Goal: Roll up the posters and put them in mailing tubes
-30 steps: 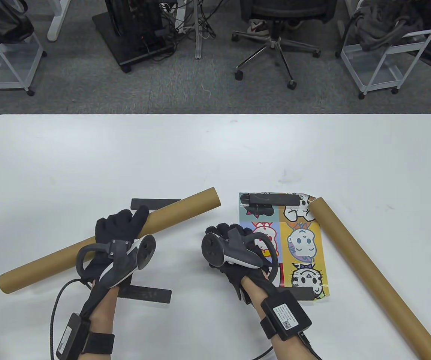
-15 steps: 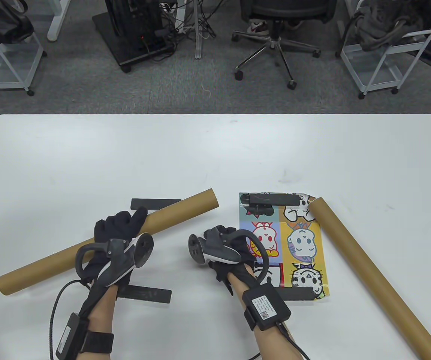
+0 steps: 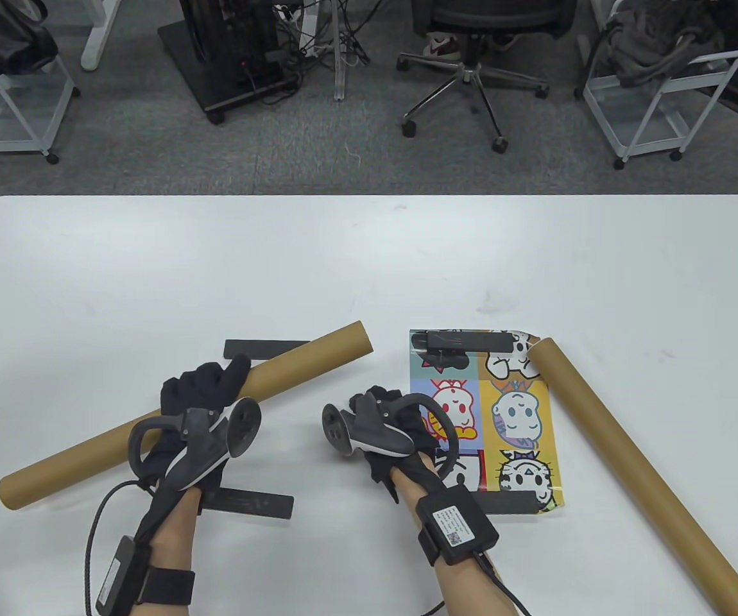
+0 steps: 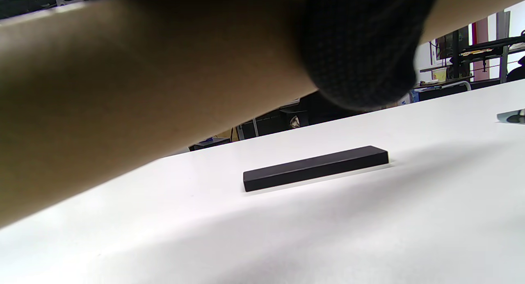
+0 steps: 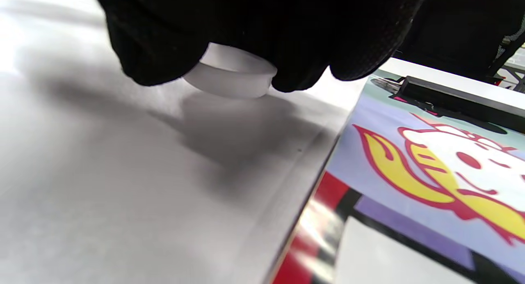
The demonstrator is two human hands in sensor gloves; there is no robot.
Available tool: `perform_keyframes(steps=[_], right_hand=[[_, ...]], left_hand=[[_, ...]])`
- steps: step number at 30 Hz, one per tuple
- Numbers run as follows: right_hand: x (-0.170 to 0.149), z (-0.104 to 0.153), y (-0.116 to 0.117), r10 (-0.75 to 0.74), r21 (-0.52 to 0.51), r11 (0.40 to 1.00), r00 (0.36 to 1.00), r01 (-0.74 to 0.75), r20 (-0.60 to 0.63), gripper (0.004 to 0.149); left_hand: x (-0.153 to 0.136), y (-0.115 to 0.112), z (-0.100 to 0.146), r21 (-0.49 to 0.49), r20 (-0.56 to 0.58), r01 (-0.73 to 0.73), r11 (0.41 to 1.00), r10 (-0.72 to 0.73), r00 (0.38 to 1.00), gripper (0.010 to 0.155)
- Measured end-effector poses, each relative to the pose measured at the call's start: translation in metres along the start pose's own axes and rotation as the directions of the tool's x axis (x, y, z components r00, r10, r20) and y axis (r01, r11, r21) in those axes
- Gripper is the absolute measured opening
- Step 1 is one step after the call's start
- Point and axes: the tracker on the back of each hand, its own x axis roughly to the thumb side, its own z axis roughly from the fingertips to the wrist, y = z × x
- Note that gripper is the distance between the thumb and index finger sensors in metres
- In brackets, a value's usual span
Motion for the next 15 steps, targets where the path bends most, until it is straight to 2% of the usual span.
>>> perform_keyframes(steps=[7, 10, 12, 15], right_hand=[[-0.038, 0.023, -0.015, -0.203, -0.106, 0.974, 0.979, 0.202, -0.005, 0.066], [-0.061, 0.034, -0.018, -0.343, -0.162, 0.927, 0.939, 0.338, -0.004, 0.067], [-0.081, 0.041, -0.019, -0.455, -0.206, 0.872, 0.89, 0.444, -0.006, 0.066], [-0.111, 0.05, -0.016, -0.635, -0.274, 0.742, 0.773, 0.611, 0.002, 0.066]], left_hand=[[0.001, 0.0, 0.0, 0.004, 0.005, -0.006, 1.0, 0.006, 1.0, 0.084], [0.004, 0.001, 0.0, 0.002, 0.008, -0.004, 1.0, 0.004, 1.0, 0.084], [0.006, 0.001, 0.001, 0.004, 0.013, 0.009, 1.0, -0.009, 1.0, 0.084], [0.008, 0.002, 0.002, 0.009, 0.027, 0.026, 1.0, -0.026, 0.999, 0.084]])
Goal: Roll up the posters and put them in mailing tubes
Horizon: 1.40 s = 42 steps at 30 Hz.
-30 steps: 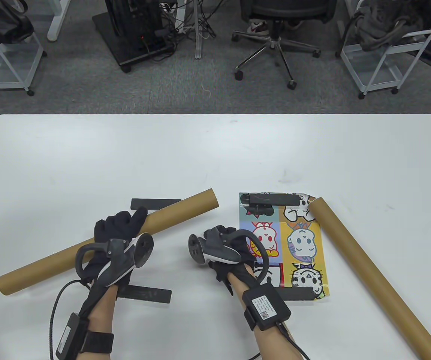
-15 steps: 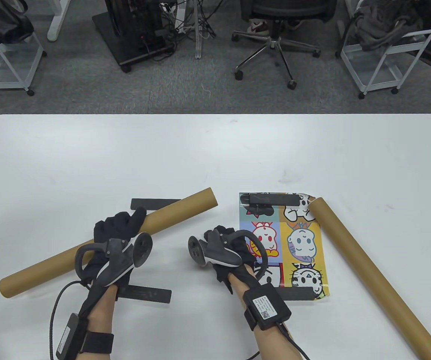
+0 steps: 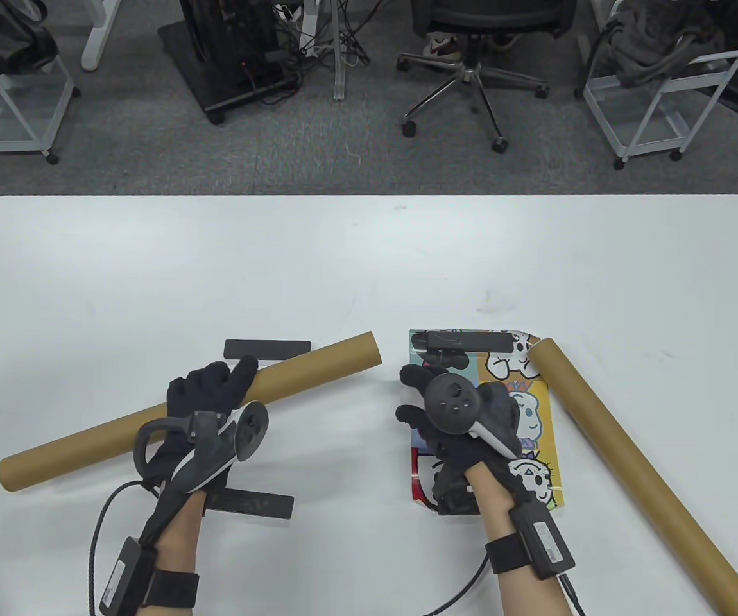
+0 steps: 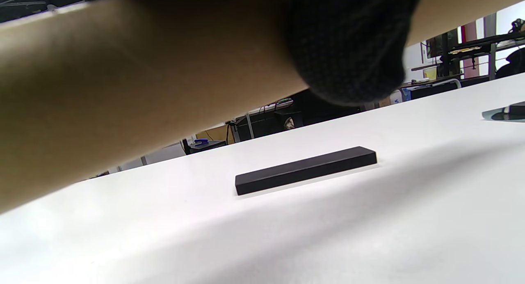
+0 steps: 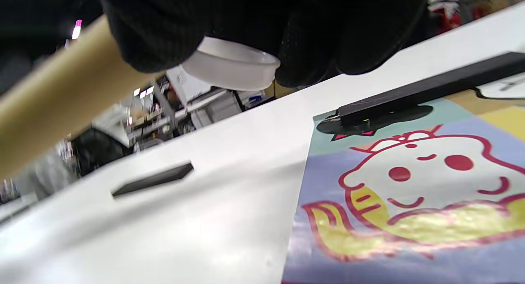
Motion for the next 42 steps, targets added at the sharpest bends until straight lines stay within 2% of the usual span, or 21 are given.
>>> perform_keyframes(steps=[3, 5, 6, 7, 10, 17, 20, 28, 37, 42], right_hand=[[-0.025, 0.007, -0.016, -0.24, -0.066, 0.969, 0.97, 0.238, -0.023, 0.066], [-0.04, 0.011, -0.023, -0.438, -0.109, 0.895, 0.898, 0.433, -0.025, 0.065], [-0.047, 0.013, -0.025, -0.541, -0.114, 0.837, 0.84, 0.535, -0.027, 0.065], [-0.055, 0.015, -0.025, -0.652, -0.123, 0.754, 0.758, 0.645, -0.025, 0.065], [-0.062, 0.016, -0.022, -0.737, -0.137, 0.673, 0.674, 0.727, -0.042, 0.064], [-0.047, 0.014, -0.017, -0.744, -0.088, 0.666, 0.668, 0.74, -0.008, 0.064], [-0.038, 0.013, -0.018, -0.689, -0.071, 0.722, 0.724, 0.689, 0.018, 0.064], [-0.032, 0.015, -0.017, -0.684, -0.095, 0.723, 0.729, 0.684, 0.037, 0.063], [-0.033, 0.015, -0.017, -0.695, -0.086, 0.714, 0.718, 0.695, 0.038, 0.061], [-0.03, 0.016, -0.016, -0.672, -0.125, 0.732, 0.74, 0.67, 0.028, 0.061]], left_hand=[[0.002, 0.0, 0.0, 0.004, 0.007, 0.004, 1.0, -0.004, 1.0, 0.084], [0.003, 0.001, 0.0, 0.006, 0.011, 0.004, 1.0, -0.004, 1.0, 0.084], [0.004, 0.001, 0.0, 0.009, 0.013, 0.004, 1.0, -0.004, 1.0, 0.084], [0.004, 0.002, 0.001, 0.01, 0.014, 0.001, 1.0, -0.001, 1.0, 0.084], [0.008, 0.004, 0.003, 0.022, 0.027, 0.0, 1.0, -0.001, 1.0, 0.084], [0.024, 0.015, 0.007, 0.072, 0.096, 0.019, 0.997, -0.026, 0.995, 0.084], [0.03, 0.019, 0.009, 0.091, 0.111, 0.017, 0.996, -0.028, 0.993, 0.084], [0.039, 0.023, 0.012, 0.11, 0.147, 0.024, 0.994, -0.04, 0.988, 0.084], [0.042, 0.023, 0.013, 0.104, 0.177, -0.032, 0.994, 0.013, 0.984, 0.084], [0.045, 0.024, 0.013, 0.109, 0.179, -0.017, 0.994, -0.003, 0.984, 0.084]])
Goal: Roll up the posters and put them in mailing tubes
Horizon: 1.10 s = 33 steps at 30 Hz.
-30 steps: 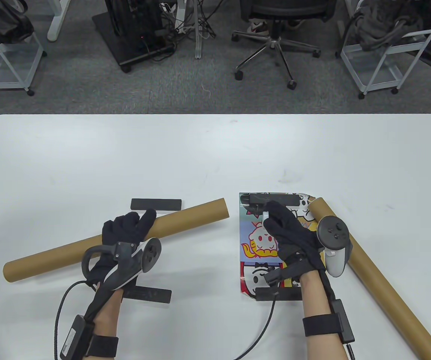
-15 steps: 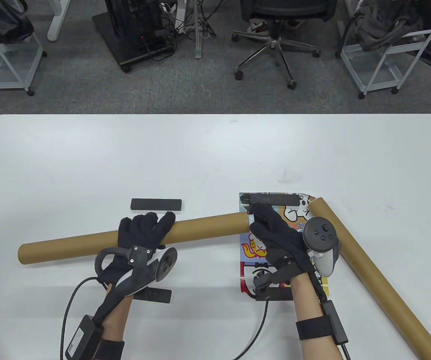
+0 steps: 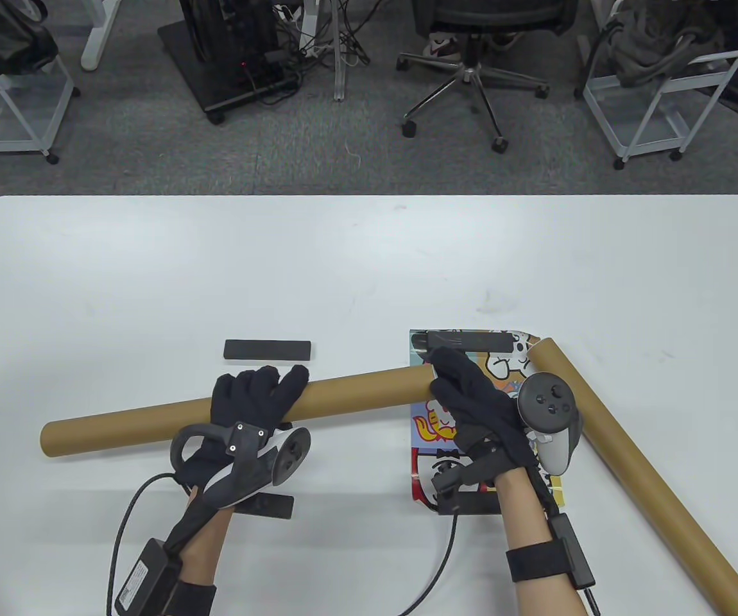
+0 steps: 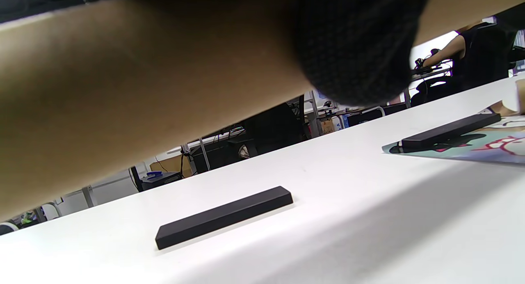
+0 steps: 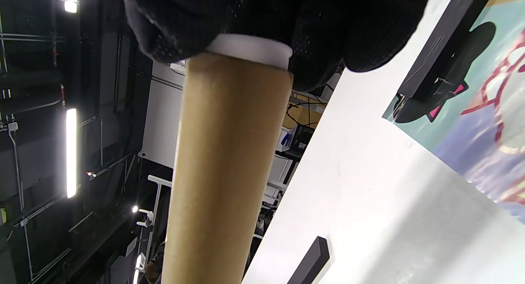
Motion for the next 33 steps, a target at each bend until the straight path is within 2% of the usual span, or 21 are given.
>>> perform_keyframes(steps=[3, 6, 7, 8, 12, 16, 20, 23, 27, 29, 31, 33], right_hand=[[0.005, 0.004, 0.015, 0.033, -0.037, 0.999, 0.999, -0.032, 0.029, 0.061], [0.016, 0.008, 0.039, 0.137, 0.017, 0.99, 0.988, -0.139, 0.067, 0.084], [0.018, 0.01, 0.044, 0.224, -0.007, 0.975, 0.973, -0.224, 0.062, 0.087], [0.018, 0.009, 0.045, 0.256, -0.013, 0.967, 0.963, -0.256, 0.08, 0.088], [0.015, 0.007, 0.047, 0.138, 0.069, 0.987, 0.987, -0.143, 0.078, 0.088], [0.011, 0.004, 0.038, 0.228, 0.073, 0.969, 0.969, -0.236, 0.099, 0.085], [0.006, 0.003, 0.032, 0.188, 0.073, 0.979, 0.98, -0.193, 0.062, 0.084], [0.007, 0.004, 0.032, 0.258, 0.073, 0.963, 0.965, -0.261, 0.045, 0.083], [0.011, 0.005, 0.04, 0.454, 0.104, 0.881, 0.887, -0.461, 0.083, 0.081], [0.014, 0.007, 0.047, 0.593, 0.111, 0.789, 0.796, -0.605, 0.123, 0.08], [0.017, 0.008, 0.056, 0.725, 0.097, 0.663, 0.669, -0.742, 0.164, 0.08], [0.016, 0.009, 0.063, 0.782, 0.095, 0.587, 0.594, -0.804, 0.188, 0.08]], left_hand=[[0.005, 0.0, -0.001, 0.004, 0.009, 0.013, 1.0, -0.013, 1.0, 0.084], [0.01, 0.002, 0.0, 0.008, 0.013, 0.006, 1.0, -0.006, 1.0, 0.084], [0.01, 0.001, 0.0, 0.015, 0.011, 0.036, 0.999, -0.036, 0.999, 0.084], [0.008, 0.001, 0.001, 0.024, 0.008, 0.056, 0.998, -0.056, 0.998, 0.084], [0.002, -0.003, 0.0, 0.006, -0.008, 0.02, 1.0, -0.02, 1.0, 0.084], [-0.001, -0.007, -0.002, -0.015, -0.014, 0.022, 1.0, -0.023, 1.0, 0.084], [-0.005, -0.008, -0.003, -0.022, -0.03, 0.031, 0.999, -0.031, 0.999, 0.084], [-0.012, -0.008, -0.003, -0.04, -0.063, 0.0, 0.999, -0.002, 0.998, 0.085], [-0.024, -0.014, -0.003, -0.077, -0.11, -0.042, 0.996, 0.034, 0.993, 0.084], [-0.031, -0.018, -0.003, -0.094, -0.137, -0.061, 0.994, 0.048, 0.989, 0.084], [-0.038, -0.022, -0.004, -0.117, -0.176, -0.075, 0.99, 0.054, 0.983, 0.084], [-0.045, -0.024, -0.004, -0.13, -0.214, -0.085, 0.988, 0.056, 0.975, 0.084]])
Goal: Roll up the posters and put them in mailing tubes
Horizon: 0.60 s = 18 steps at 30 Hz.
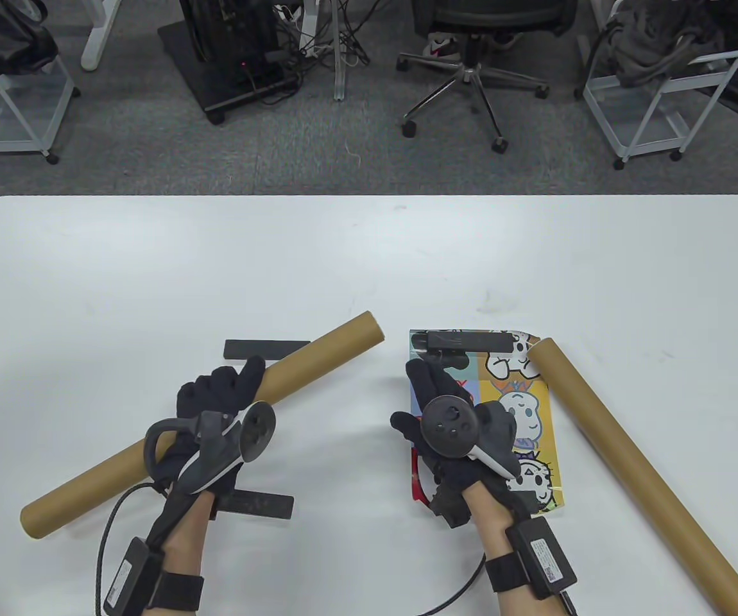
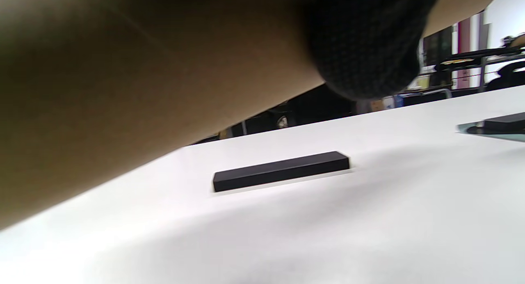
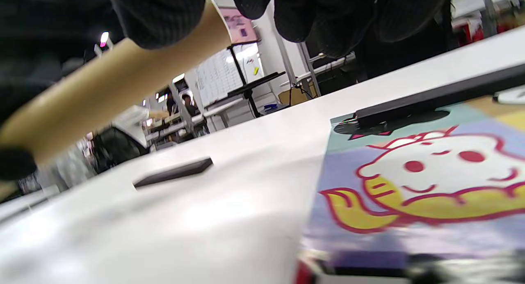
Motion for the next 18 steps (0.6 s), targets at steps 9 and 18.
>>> perform_keyframes(steps=[9, 18], right_hand=[[0.008, -0.003, 0.011, 0.132, 0.058, 0.989, 0.991, -0.133, 0.017, 0.078], [0.004, -0.003, 0.012, 0.117, 0.075, 0.99, 0.993, -0.117, -0.001, 0.077]], left_hand=[[-0.031, -0.018, -0.009, -0.239, -0.238, -0.108, 0.965, 0.05, 0.97, 0.085], [-0.056, -0.038, -0.011, -0.366, -0.445, -0.173, 0.914, -0.008, 0.895, 0.086]])
